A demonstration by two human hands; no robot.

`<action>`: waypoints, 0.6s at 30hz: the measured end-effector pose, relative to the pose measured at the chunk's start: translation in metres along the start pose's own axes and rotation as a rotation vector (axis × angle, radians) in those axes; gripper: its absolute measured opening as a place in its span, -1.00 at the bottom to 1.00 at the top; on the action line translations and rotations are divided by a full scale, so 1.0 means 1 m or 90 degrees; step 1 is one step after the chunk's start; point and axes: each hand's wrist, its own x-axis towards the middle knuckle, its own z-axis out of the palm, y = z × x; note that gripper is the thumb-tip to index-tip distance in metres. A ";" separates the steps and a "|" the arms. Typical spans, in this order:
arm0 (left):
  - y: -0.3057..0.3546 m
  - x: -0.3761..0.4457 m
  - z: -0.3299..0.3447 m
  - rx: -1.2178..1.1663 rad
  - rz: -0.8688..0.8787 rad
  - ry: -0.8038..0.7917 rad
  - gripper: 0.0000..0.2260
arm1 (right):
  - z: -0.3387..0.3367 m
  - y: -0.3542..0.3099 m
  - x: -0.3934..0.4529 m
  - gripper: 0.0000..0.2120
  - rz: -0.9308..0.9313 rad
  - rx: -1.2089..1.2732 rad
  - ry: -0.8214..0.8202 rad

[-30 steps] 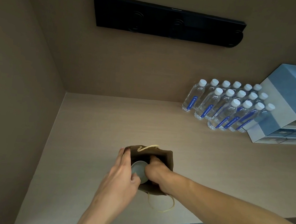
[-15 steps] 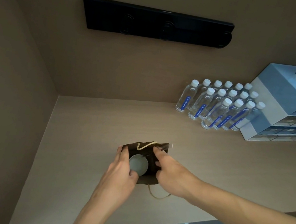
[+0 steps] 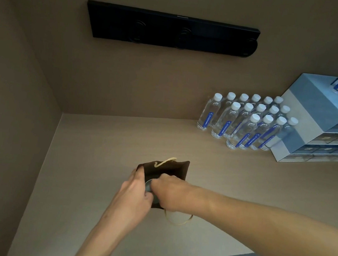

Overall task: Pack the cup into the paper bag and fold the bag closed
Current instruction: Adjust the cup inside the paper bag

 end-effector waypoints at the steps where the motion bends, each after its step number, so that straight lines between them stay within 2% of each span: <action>1: 0.000 0.003 0.000 0.005 -0.001 -0.001 -0.46 | 0.001 0.000 0.004 -0.79 -0.052 -0.098 0.027; 3: 0.000 0.008 0.000 0.017 -0.017 -0.001 -0.49 | 0.006 0.004 0.015 -0.75 -0.111 -0.296 0.048; 5: -0.002 0.012 -0.001 0.034 -0.036 -0.002 -0.49 | 0.008 0.009 0.029 -0.70 -0.131 -0.451 0.020; 8: -0.001 0.017 -0.002 0.035 -0.036 -0.004 -0.50 | 0.008 0.015 0.045 -0.65 -0.123 -0.531 -0.026; 10: -0.001 0.020 -0.003 0.014 -0.040 -0.011 -0.49 | 0.012 0.017 0.054 -0.64 -0.098 -0.491 -0.041; 15: -0.005 0.025 -0.002 -0.006 -0.060 -0.046 -0.41 | 0.011 0.015 0.055 -0.67 -0.015 -0.206 -0.073; 18: -0.007 0.029 -0.004 -0.011 -0.062 -0.067 -0.37 | 0.001 0.010 0.048 -0.67 -0.007 -0.116 -0.089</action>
